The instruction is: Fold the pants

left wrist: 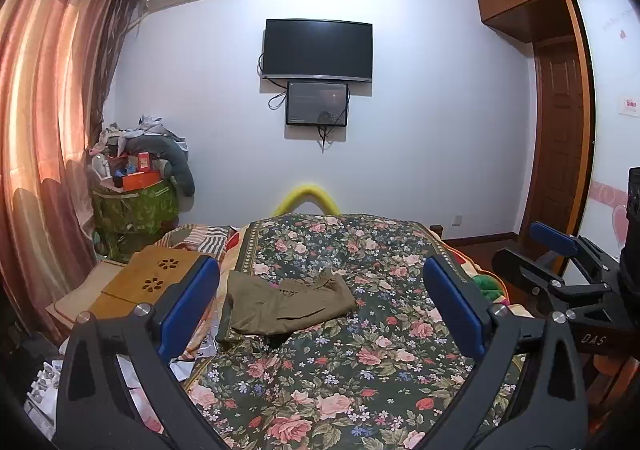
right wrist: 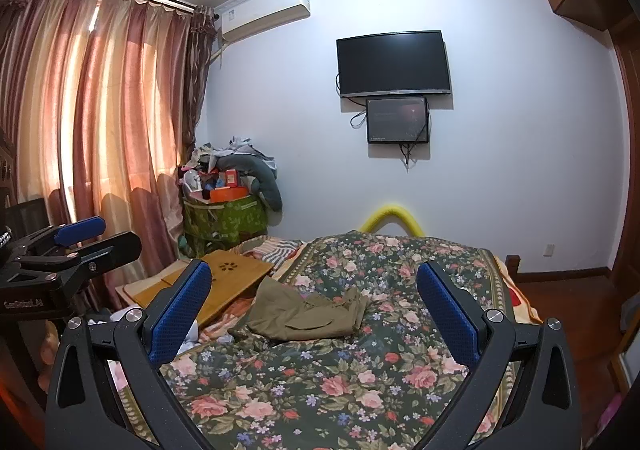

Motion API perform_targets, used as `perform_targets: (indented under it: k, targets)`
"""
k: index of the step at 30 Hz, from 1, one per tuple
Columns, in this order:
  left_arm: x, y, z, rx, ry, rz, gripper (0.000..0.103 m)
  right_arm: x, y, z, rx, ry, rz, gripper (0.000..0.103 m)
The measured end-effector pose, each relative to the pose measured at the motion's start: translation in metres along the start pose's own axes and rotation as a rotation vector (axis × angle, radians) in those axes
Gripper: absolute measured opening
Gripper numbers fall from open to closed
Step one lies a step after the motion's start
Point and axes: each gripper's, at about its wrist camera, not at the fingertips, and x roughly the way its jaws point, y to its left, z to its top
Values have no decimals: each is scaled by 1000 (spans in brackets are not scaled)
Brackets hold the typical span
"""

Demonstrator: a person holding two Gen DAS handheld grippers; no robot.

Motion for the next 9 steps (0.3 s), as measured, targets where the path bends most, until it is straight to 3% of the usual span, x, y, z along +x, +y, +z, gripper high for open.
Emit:
perform_targets:
  k: [9]
  targets:
    - [4, -2, -2, 1, 5, -6, 103, 6, 1, -3, -4, 11, -2, 102]
